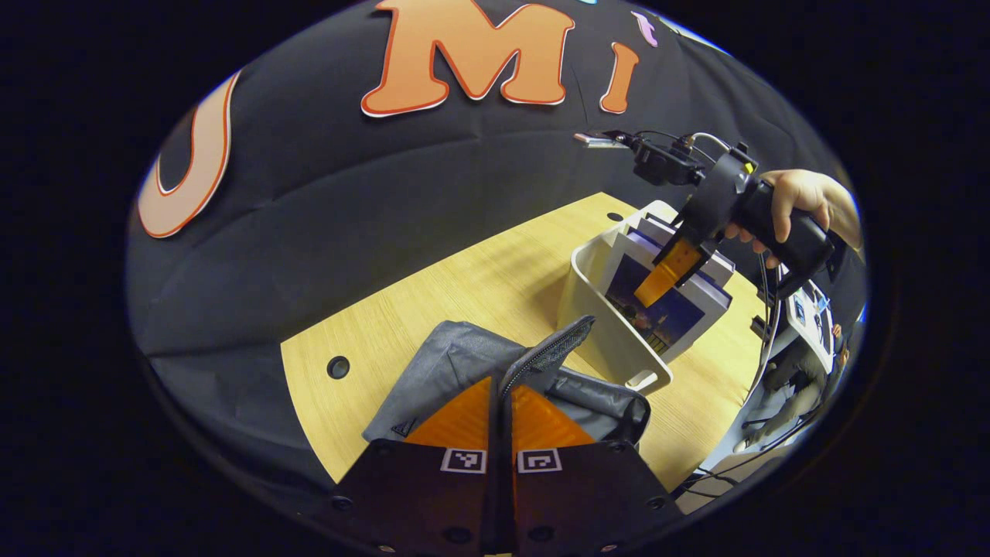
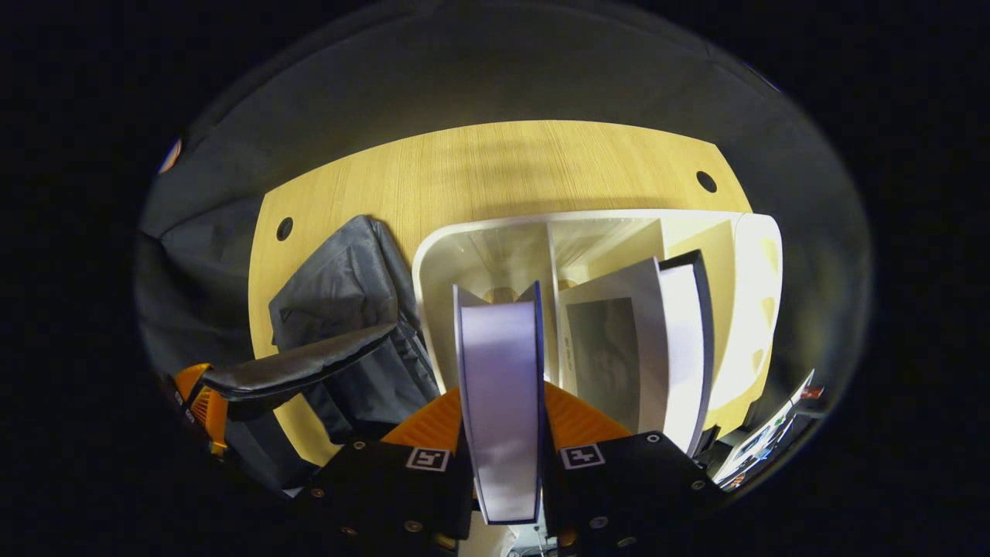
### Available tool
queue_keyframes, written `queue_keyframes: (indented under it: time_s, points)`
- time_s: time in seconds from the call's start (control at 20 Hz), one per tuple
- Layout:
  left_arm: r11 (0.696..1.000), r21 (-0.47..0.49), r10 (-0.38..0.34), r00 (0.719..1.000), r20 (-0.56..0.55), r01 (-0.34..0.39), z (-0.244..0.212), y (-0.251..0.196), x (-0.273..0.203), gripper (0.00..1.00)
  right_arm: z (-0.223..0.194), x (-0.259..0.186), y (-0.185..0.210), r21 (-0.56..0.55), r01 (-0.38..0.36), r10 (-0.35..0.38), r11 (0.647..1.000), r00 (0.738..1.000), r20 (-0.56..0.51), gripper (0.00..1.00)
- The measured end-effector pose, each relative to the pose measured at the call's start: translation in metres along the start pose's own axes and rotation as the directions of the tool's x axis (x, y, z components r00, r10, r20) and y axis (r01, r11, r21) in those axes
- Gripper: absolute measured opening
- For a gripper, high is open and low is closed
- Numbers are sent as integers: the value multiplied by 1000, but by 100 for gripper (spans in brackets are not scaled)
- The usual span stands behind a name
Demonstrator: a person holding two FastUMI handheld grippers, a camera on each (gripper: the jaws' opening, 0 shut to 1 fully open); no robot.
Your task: Open the schoolbag, grab two books from the bookshelf and put them into the schoolbag.
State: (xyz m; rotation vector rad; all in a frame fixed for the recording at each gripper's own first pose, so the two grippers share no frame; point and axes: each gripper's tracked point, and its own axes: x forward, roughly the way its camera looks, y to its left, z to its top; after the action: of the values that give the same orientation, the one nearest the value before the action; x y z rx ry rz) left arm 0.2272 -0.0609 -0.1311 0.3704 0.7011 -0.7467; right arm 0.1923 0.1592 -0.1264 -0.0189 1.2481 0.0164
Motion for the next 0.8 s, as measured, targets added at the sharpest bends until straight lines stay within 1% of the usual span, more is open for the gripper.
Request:
queue_keyframes:
  time_s: [0.05, 0.15, 0.3, 0.4, 0.5, 0.65, 0.75, 0.8]
  points:
    - [1000, 3, -1, 1000, 1, 1, 1, 0, 1, 1, 4, -8, 1, 12, -8, 7, 1000, 1000, 18, 37]
    - [1000, -1, -7, 1000, 3, 7, 1, -1, 1, 0, 4, -26, -5, 27, 15, -16, 1000, 999, 39, 37]
    - [1000, -18, -24, 1000, 10, 24, -1, -2, 3, 1, 2, -62, -9, 3, 39, -39, 999, 996, 82, 37]
    - [999, -21, -30, 1000, 6, 30, -4, 0, 5, 1, 2, -88, -3, 14, 25, -27, 1000, 990, 136, 37]
    - [999, -10, -36, 999, 9, 36, -4, 0, 4, 1, 1, -120, 0, 43, -14, 5, 999, 980, 200, 37]
    - [999, 20, -46, 999, 15, 45, 1, -3, 0, 1, -16, -161, -6, 131, -100, 58, 986, 955, 292, 37]
    - [997, 41, -62, 998, 18, 61, 5, -8, -2, 1, -30, -178, -17, 213, -175, 87, 961, 925, 369, 37]
    - [997, 46, -64, 998, 15, 63, 6, -10, -1, 1, -38, -185, -17, 255, -222, 104, 941, 909, 404, 37]
